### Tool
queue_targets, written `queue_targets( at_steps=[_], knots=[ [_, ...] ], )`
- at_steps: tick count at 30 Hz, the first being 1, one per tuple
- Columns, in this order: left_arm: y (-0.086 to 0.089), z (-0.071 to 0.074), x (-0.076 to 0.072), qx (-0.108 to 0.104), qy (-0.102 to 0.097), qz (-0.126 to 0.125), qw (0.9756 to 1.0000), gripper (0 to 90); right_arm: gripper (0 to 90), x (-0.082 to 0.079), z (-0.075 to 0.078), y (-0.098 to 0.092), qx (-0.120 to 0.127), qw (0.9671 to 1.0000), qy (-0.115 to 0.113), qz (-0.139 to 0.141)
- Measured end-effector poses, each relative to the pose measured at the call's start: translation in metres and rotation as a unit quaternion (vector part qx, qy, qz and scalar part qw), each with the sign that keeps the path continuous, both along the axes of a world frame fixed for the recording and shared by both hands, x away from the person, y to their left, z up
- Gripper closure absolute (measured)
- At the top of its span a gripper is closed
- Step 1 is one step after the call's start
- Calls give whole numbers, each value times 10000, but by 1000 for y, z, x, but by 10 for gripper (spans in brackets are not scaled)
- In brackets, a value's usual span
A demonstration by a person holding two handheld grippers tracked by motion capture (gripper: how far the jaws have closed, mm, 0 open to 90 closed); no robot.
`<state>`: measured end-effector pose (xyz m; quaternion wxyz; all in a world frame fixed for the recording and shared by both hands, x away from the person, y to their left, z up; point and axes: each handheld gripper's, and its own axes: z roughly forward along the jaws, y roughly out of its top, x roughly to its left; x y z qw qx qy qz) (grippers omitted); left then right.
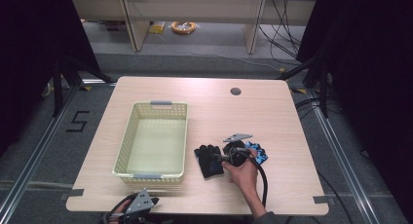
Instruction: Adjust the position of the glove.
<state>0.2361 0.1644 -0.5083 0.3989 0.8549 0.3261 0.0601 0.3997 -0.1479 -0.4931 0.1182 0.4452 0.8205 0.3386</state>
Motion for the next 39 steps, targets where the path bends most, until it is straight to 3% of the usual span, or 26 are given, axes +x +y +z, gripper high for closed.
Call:
queue_targets(
  at_steps=[2, 3, 4, 6, 9, 10, 11, 13, 14, 15, 16, 19, 20, 22, 25, 29, 30, 31, 32, 34, 36, 37, 39],
  knots=[
    [0, 0, 0, 60, -59, 32, 10000, 156, 553, 0, -1, 5, 14, 9996, 242, -110],
    [0, 0, 1, 60, -37, 5, 10000, 156, 553, 1, -4, 6, 12, 9998, 153, -108],
    [0, 0, 0, -25, 1, 11, 10000, 156, 554, 1, -4, 6, -7, 9996, 258, -102],
    [0, 0, 0, 77, -49, 19, 10000, 157, 569, 1, -6, 8, -58, 9994, 324, -104],
    [-2, -1, -2, -166, 89, 90, 9998, 157, 629, 1, -10, 13, -243, 9996, 123, 80],
    [-3, -1, -3, -201, 123, 120, 9997, 157, 653, -1, -9, 14, -231, 9995, 169, 95],
    [-3, -1, -2, -137, 45, 74, 9999, 157, 678, -1, -10, 15, -266, 9994, 109, 173],
    [-3, -1, -3, -183, 94, 128, 9997, 158, 736, -2, -10, 16, -276, 9993, 57, 247],
    [-2, -1, -2, -56, 60, 85, 9999, 158, 782, -2, -10, 15, -310, 9990, 0, 324],
    [-3, -1, -3, -176, 105, 125, 9997, 159, 827, -2, -10, 15, -299, 9988, -94, 371],
    [-3, -1, -3, -168, 105, 115, 9997, 159, 861, -2, -10, 15, -298, 9985, -136, 428],
    [-1, 0, -1, -15, 5, 1, 10000, 160, 878, -1, -9, 13, -374, 9968, -299, 639],
    [1, 0, 0, 47, -39, -47, 10000, 160, 879, -2, -6, 12, -354, 9970, -202, 660],
    [-1, -1, -1, 33, 20, 75, 10000, 160, 881, -1, -5, 10, -297, 9958, -421, 762],
    [0, 0, -1, -32, 44, 36, 10000, 160, 882, -4, 3, 7, -138, 9953, -430, 859],
    [1, 0, 0, 68, -42, -42, 10000, 161, 883, -14, 28, -2, -28, 9896, -661, 1274],
    [1, 1, 0, 59, -18, -59, 10000, 161, 883, -14, 28, -2, -28, 9896, -661, 1274],
    [1, 1, 0, 62, -19, -58, 10000, 161, 884, -21, 44, -8, 57, 9872, -681, 1443],
    [1, 1, 0, 62, -21, -58, 10000, 161, 884, -24, 48, -10, 99, 9868, -664, 1475],
    [1, 0, 1, 84, -37, -38, 10000, 160, 884, -30, 59, -15, 79, 9825, -642, 1746],
    [0, 0, 0, 54, -49, 13, 10000, 161, 884, -35, 67, -20, -29, 9772, -692, 2007],
    [0, 0, 0, -4, -21, -2, 10000, 161, 883, -37, 68, -21, 16, 9776, -597, 2020],
    [1, 0, 1, 94, -32, -35, 9999, 161, 883, -40, 70, -24, 7, 9737, -626, 2192]
  ],
)
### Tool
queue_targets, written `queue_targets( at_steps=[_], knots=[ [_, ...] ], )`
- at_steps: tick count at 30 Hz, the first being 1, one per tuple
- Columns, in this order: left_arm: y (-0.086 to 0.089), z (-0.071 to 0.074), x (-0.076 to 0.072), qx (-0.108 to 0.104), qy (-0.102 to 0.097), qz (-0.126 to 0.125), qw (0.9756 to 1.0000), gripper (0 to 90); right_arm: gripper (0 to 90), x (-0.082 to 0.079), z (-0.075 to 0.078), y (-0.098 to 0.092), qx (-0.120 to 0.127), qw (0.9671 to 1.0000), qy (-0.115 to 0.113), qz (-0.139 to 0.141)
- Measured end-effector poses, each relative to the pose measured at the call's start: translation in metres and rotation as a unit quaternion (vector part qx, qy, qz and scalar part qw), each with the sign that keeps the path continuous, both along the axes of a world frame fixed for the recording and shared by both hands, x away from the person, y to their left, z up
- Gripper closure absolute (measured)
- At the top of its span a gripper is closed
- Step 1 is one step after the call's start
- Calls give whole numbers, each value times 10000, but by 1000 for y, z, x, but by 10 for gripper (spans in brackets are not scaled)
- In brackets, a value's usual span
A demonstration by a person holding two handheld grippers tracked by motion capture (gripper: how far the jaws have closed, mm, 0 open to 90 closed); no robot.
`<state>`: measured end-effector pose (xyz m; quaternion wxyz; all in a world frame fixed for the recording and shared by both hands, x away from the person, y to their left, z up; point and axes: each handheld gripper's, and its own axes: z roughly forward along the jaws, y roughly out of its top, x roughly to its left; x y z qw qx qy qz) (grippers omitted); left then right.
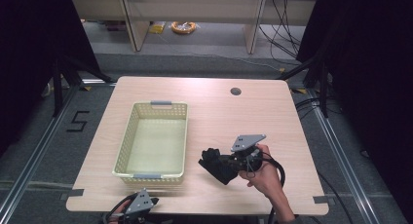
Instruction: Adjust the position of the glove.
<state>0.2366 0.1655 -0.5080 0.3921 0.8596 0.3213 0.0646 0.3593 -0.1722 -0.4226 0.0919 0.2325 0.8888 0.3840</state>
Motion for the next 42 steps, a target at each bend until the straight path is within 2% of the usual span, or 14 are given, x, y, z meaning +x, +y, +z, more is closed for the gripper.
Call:
queue_targets(
  at_steps=[2, 4, 7, 11, 16, 18, 20, 23, 24, 25, 32, 35, 39, 42],
  knots=[
    [0, 0, 0, -11, -18, 20, 10000, 160, 883, -3, -1, -2, -29, 9999, -18, 158],
    [-2, -2, -2, -227, 106, 159, 9996, 161, 883, -6, -2, -4, 2, 9994, 39, 344],
    [-2, -1, -2, -209, 104, 144, 9996, 161, 883, -8, -3, -5, -42, 9989, 93, 450],
    [-3, -2, -2, -277, 133, 172, 9994, 161, 883, -11, -6, -6, -8, 9948, 225, 995],
    [-1, -1, 0, -67, 37, 26, 10000, 161, 883, -9, -14, -2, -162, 9905, 336, 1321],
    [-2, -2, -1, -134, 106, 91, 9998, 161, 883, -8, -16, -1, -248, 9904, 356, 1310],
    [-3, -3, -1, -204, 145, 155, 9996, 161, 883, 3, -28, 9, -648, 9869, 489, 1394],
    [-4, -3, -2, -280, 143, 206, 9993, 162, 882, 12, -36, 15, -782, 9852, 528, 1434],
    [-2, -3, 0, -79, -12, 139, 9999, 162, 882, 18, -40, 17, -820, 9830, 401, 1593],
    [-1, -2, 0, -87, 44, 71, 9999, 161, 882, 18, -41, 18, -883, 9836, 531, 1477],
    [-3, -3, 0, -156, 123, 145, 9997, 162, 873, 32, -56, 26, -1189, 9768, 321, 1751],
    [-3, -3, -1, -245, 161, 167, 9994, 162, 858, 34, -59, 28, -1282, 9757, 237, 1759],
    [-1, -2, 0, -40, 110, 60, 9999, 162, 821, 32, -59, 29, -1363, 9778, 318, 1557],
    [-1, -2, 0, -75, 67, 41, 9999, 161, 770, 32, -59, 29, -1392, 9791, 312, 1448]
  ],
)
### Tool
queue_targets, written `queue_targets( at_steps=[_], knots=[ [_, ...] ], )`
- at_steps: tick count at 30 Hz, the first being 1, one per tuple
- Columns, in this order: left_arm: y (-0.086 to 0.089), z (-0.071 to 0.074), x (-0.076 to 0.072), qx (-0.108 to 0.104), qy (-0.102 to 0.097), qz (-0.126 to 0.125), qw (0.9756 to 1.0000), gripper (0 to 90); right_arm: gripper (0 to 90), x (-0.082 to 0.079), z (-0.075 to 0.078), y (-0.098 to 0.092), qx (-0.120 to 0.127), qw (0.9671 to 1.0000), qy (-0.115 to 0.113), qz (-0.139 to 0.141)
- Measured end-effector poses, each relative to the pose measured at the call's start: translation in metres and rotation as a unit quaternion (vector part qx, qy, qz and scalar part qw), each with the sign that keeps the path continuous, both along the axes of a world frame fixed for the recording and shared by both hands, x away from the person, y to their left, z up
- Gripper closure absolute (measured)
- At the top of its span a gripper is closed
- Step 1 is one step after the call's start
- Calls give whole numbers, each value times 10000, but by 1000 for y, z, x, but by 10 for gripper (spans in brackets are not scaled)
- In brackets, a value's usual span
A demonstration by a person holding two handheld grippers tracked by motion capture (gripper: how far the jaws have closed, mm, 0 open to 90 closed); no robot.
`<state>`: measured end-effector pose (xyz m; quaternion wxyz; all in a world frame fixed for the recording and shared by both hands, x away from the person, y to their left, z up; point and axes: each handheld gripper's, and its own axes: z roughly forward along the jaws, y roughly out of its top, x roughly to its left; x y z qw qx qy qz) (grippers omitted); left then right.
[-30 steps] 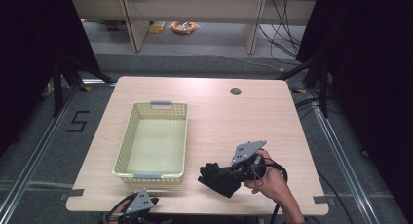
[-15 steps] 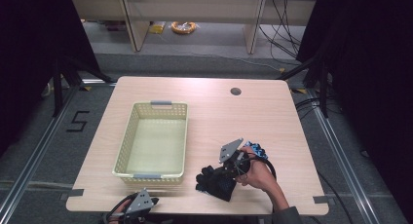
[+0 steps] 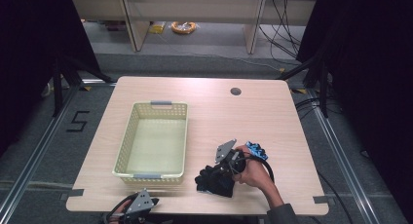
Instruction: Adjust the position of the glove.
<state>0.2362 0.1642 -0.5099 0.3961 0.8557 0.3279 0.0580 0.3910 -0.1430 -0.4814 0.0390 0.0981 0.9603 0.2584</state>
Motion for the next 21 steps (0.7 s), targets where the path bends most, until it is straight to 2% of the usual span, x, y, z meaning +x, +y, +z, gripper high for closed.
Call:
queue_targets(
  at_steps=[1, 2, 3, 5, 6, 7, 8, 9, 10, 11, 12, 14, 16, 17, 18, 20, 21],
  knots=[
    [-2, -1, -2, -179, 102, 142, 9997, 161, 746, 1, 0, 0, 34, 10000, -57, 70],
    [-2, -1, -2, -188, 96, 138, 9997, 161, 697, 1, 1, -1, 80, 9999, -59, 11],
    [-1, 0, -1, -57, 54, 92, 9999, 162, 670, 1, 3, -3, 149, 9998, -96, -124],
    [-1, -1, -1, -61, 52, 92, 9999, 162, 610, -1, 8, -7, 294, 9987, -127, -401],
    [-1, -1, 0, -15, 23, 89, 10000, 161, 574, -2, 11, -9, 383, 9972, -68, -633],
    [-1, -1, 0, -15, 23, 89, 10000, 161, 574, -2, 11, -9, 383, 9972, -68, -633],
    [0, 0, -1, -18, 34, 43, 10000, 161, 539, -3, 18, -19, 634, 9918, -117, -1100],
    [1, 1, 0, -2, 1, -54, 10000, 161, 535, -3, 20, -22, 767, 9899, -151, -1184],
    [1, 1, 0, 7, -21, -20, 10000, 161, 535, -4, 22, -25, 891, 9862, -141, -1385],
    [1, 2, 0, 38, 0, -29, 10000, 162, 535, -5, 25, -31, 940, 9815, -110, -1665],
    [1, 1, 0, -18, -17, -29, 10000, 161, 535, -6, 27, -37, 1030, 9773, -144, -1846],
    [0, 1, 0, -2, -19, -20, 10000, 162, 544, -7, 30, -50, 1126, 9666, -195, -2293],
    [0, 1, 0, -2, -20, -26, 10000, 161, 544, -7, 31, -59, 1075, 9614, -223, -2523],
    [0, 1, 0, 14, -19, -25, 10000, 161, 544, -9, 30, -61, 1144, 9554, -210, -2713],
    [0, 1, 0, 13, -33, -5, 10000, 161, 545, -7, 29, -66, 1060, 9578, -398, -2641],
    [0, 1, 0, 7, -20, -17, 10000, 161, 546, -7, 29, -68, 989, 9575, -333, -2690],
    [1, 1, 0, 1, -24, -20, 10000, 161, 548, -9, 26, -72, 947, 9529, -236, -2872]
  ],
)
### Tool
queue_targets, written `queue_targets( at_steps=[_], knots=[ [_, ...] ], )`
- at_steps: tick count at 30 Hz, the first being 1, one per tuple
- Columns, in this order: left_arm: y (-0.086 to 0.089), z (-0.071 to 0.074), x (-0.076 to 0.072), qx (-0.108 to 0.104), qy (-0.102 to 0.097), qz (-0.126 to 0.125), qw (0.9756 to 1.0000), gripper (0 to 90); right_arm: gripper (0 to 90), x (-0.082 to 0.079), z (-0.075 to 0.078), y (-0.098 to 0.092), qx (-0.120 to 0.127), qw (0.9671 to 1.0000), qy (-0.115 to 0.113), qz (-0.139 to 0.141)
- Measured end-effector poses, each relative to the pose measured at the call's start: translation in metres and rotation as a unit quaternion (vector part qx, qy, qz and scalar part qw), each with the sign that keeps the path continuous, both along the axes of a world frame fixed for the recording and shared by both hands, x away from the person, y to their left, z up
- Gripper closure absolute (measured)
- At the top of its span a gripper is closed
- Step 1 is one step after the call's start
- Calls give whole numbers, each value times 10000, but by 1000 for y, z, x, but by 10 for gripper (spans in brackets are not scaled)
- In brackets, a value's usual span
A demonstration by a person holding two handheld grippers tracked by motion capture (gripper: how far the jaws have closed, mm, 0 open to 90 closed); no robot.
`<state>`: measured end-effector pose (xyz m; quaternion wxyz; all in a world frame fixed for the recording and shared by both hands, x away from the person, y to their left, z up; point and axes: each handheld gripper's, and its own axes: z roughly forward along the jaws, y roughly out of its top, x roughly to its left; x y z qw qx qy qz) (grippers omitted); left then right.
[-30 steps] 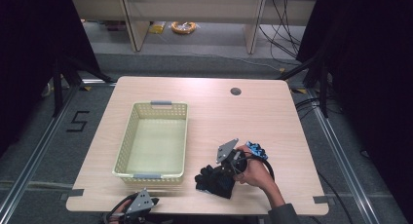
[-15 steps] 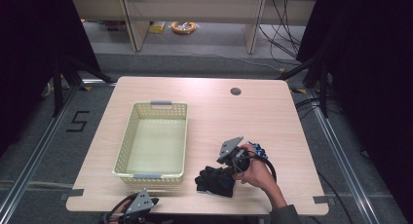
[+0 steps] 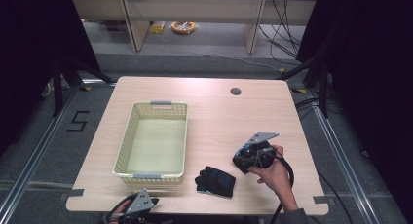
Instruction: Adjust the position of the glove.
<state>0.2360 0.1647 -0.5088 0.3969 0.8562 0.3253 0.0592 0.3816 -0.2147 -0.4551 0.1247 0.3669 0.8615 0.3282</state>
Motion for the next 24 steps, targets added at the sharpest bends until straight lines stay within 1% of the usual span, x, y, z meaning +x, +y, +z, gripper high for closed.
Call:
queue_targets(
  at_steps=[2, 3, 4, 5, 6, 7, 8, 9, 10, 11, 13, 14, 15, 16, 17, 18, 19, 20, 21, 22, 23, 24],
  knots=[
    [0, 0, 0, -4, -2, 0, 10000, 161, 548, 0, -1, -1, -7, 10000, 2, -24],
    [0, 0, 0, -1, -5, -2, 10000, 162, 555, 0, -2, -3, 43, 9997, 81, -246],
    [0, 0, 0, -4, -3, -1, 10000, 162, 571, 1, -3, -4, 123, 9994, 45, -312],
    [0, 0, 0, -4, -6, -4, 10000, 162, 601, 2, -4, -7, 87, 9995, 2, -316],
    [0, 0, 0, -4, -6, -4, 10000, 161, 658, 4, -5, -10, 199, 9990, -65, -384],
    [0, 0, 0, -1, -3, -5, 10000, 162, 714, 4, -4, -14, 255, 9986, -4, -465],
    [0, 0, 0, -1, -1, -4, 10000, 162, 777, 4, -4, -17, 318, 9983, -60, -477],
    [0, 0, 0, -1, 3, -4, 10000, 162, 825, 4, -4, -20, 364, 9982, -63, -481],
    [0, 0, 0, -1, 3, -4, 10000, 161, 825, 4, -4, -20, 364, 9982, -63, -481],
    [0, -1, 0, 29, -15, 7, 10000, 161, 894, 4, -6, -23, 385, 9980, -59, -501],
    [-2, -1, -1, -101, 24, 46, 9999, 161, 900, 4, -9, -22, 390, 9979, -101, -505],
    [-3, -2, -2, -139, 23, 70, 9999, 161, 900, 5, -12, -19, 427, 9977, -200, -478],
    [-1, -1, 0, 16, 2, -6, 10000, 161, 900, 6, -11, -18, 348, 9982, -80, -481],
    [-2, -1, -1, -3, 8, 4, 10000, 161, 900, 7, -12, -16, 317, 9984, -91, -460],
    [-2, -1, 0, 12, 7, -7, 10000, 161, 900, 9, -13, -12, 261, 9988, -50, -410],
    [-2, -1, 0, 12, 7, -7, 10000, 162, 900, 9, -13, -12, 261, 9988, -50, -410],
    [-3, -2, -1, -30, 77, 85, 9999, 161, 900, 13, -17, -1, 337, 9985, -124, -424],
    [-3, -2, -1, -34, 78, 87, 9999, 161, 900, 15, -19, 1, 399, 9982, -167, -413],
    [-2, -2, -1, -24, 63, 66, 10000, 162, 900, 18, -19, 6, 328, 9988, -141, -346],
    [-2, -2, -1, -24, 63, 66, 10000, 162, 900, 19, -20, 9, 320, 9989, -126, -315],
    [-3, -2, -1, -128, 43, 59, 9999, 162, 900, 21, -22, 15, 365, 9989, -80, -286],
    [-3, -2, -1, -127, 45, 62, 9999, 161, 900, 22, -21, 16, 220, 9995, -8, -214]
  ],
)
